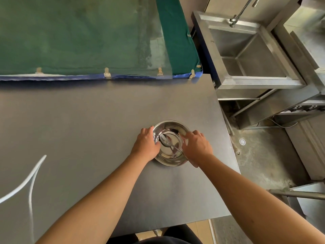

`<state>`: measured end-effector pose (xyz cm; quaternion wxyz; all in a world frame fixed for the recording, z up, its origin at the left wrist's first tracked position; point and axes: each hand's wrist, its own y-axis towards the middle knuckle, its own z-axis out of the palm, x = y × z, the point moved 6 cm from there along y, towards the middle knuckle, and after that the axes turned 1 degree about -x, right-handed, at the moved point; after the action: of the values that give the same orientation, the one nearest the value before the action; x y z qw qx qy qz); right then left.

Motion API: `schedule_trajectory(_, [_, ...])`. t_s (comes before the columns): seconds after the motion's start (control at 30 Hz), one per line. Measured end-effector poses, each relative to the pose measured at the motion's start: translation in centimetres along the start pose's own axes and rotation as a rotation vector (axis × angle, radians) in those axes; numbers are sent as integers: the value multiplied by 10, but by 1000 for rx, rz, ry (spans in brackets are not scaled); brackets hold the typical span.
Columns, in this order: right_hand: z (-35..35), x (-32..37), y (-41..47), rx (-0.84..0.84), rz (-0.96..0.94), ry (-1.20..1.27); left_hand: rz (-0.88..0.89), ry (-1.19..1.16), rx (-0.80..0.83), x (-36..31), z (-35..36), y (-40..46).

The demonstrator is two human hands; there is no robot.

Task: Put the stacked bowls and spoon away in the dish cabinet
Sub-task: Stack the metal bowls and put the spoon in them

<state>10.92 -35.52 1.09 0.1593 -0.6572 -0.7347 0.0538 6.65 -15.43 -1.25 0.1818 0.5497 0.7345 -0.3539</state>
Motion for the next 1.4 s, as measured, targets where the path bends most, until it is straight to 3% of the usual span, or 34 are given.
schedule_trajectory(0.3, [13,-20,-7,108,202,237,-45,-10,42,-6,10,0])
schedule_trajectory(0.77, [13,-16,-25,75,323,433,-105,-27,65,-3,10,-8])
schedule_trajectory(1.1, [-22,-22,-70,-89,393,446,70,11,83,-43,-11,-27])
schedule_trajectory(1.4, [-76,-92,-145,-288,550,481,272,78,202,-141,13,-59])
